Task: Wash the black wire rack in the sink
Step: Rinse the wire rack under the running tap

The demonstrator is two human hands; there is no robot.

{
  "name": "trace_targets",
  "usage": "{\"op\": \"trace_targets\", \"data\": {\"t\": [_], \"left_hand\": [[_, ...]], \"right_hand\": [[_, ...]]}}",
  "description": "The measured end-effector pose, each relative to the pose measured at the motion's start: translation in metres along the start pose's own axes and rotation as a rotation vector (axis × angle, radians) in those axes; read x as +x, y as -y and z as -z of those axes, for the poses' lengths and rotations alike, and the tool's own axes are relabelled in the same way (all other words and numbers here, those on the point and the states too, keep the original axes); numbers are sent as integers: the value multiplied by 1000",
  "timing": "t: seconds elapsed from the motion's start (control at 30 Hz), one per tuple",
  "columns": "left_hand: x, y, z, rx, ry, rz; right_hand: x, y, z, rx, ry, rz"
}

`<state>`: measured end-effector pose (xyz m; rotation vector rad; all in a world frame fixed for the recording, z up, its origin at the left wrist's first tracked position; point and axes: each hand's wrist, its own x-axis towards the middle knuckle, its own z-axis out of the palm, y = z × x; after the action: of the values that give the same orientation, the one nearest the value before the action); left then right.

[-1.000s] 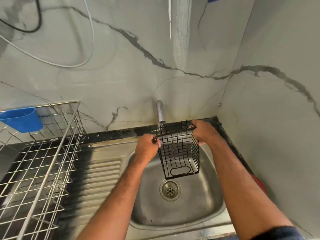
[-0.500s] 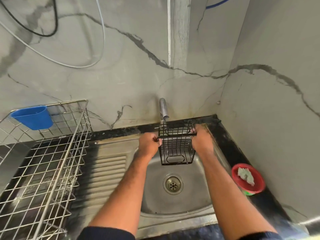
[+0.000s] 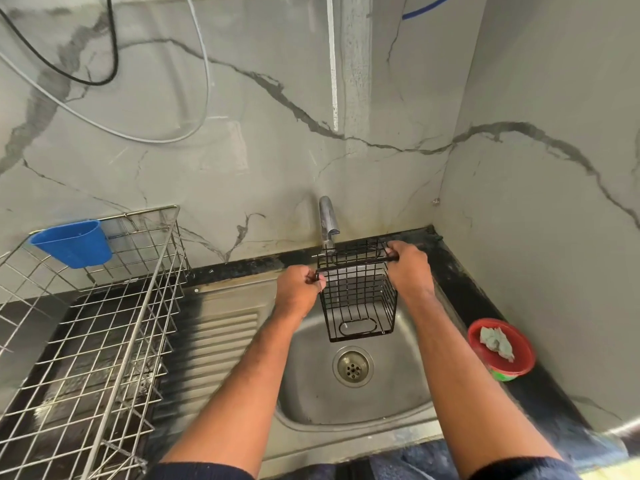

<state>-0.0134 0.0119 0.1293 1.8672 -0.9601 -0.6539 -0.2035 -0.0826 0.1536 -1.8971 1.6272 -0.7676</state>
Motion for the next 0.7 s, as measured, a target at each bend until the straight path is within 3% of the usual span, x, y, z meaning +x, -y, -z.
{"op": "trace_targets", "data": {"t": [0.3, 0.43, 0.7], "left_hand": [[-5, 1, 10, -24, -133, -36], [-7, 1, 5, 10, -216, -64], [-7, 10, -5, -249, -176, 202]], "right_hand": [[-8, 8, -20, 3, -18, -3], [-3, 8, -22, -51, 63, 23], [-5, 16, -21, 54, 100, 94]]}}
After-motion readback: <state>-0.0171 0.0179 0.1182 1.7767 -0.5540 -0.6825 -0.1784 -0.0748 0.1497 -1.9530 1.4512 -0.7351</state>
